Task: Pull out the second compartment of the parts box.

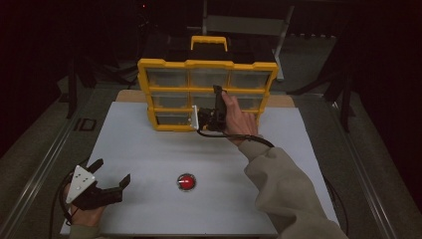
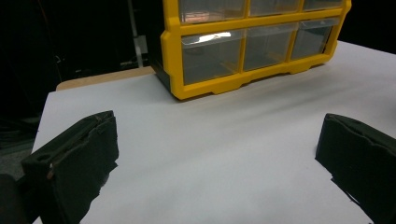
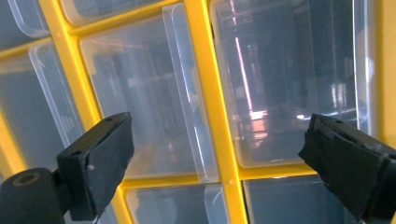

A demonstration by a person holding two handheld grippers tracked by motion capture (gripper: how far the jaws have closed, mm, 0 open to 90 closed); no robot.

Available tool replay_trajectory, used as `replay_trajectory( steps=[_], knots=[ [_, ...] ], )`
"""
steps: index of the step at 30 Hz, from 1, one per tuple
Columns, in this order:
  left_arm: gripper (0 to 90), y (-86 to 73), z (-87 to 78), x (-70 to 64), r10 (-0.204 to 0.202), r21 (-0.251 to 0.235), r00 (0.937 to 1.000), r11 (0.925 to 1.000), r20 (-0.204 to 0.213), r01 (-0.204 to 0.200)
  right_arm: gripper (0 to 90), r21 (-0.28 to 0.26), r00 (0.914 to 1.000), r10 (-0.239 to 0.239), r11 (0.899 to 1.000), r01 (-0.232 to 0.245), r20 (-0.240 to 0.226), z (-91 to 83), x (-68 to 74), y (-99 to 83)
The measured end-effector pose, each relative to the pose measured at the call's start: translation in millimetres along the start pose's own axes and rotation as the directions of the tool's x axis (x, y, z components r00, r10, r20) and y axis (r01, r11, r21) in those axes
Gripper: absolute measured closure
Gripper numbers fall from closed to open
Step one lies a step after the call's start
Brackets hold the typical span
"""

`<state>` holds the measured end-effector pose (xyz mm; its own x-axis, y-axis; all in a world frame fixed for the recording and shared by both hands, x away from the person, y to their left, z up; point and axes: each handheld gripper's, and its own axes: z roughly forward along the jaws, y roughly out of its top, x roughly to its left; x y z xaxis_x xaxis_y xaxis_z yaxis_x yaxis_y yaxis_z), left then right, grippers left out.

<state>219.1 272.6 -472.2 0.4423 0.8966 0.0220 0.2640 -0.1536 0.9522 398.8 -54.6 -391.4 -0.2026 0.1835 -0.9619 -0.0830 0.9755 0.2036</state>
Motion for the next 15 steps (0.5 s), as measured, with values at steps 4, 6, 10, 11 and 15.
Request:
replay_trajectory(
  steps=[4, 6, 10, 11, 15],
  knots=[
    [0.0, -0.1, -0.2, 0.2, -0.001, 0.000, 1.0000, 1.0000, 0.000, 0.001, 8.5, 0.005, 0.9996, -0.015, 1.000, 0.015, 0.024, 0.2, -0.5, 1.0],
    [0.0, -0.1, -0.3, 0.2, -0.001, 0.000, 1.0000, 1.0000, -0.001, 0.001, 8.6, 0.011, 0.9984, -0.033, 0.999, 0.033, 0.045, 1.1, -1.7, 1.5],
    [0.0, -0.1, -0.4, 0.2, -0.001, 0.001, 1.0000, 1.0000, -0.001, 0.001, 9.2, 0.020, 0.9962, -0.054, 0.998, 0.053, 0.069, 2.6, -2.8, 1.9],
    [0.0, 0.0, -0.5, 0.3, 0.000, 0.001, 1.0000, 1.0000, -0.001, 0.000, 9.8, 0.024, 0.9952, -0.062, 0.998, 0.060, 0.076, 3.2, -3.2, 1.9],
    [0.0, -0.1, -0.2, 0.2, -0.001, 0.001, 1.0000, 1.0000, 0.000, 0.001, 10.6, 0.031, 0.9931, -0.063, 0.998, 0.060, 0.099, 5.4, -4.8, 2.2]
  ],
)
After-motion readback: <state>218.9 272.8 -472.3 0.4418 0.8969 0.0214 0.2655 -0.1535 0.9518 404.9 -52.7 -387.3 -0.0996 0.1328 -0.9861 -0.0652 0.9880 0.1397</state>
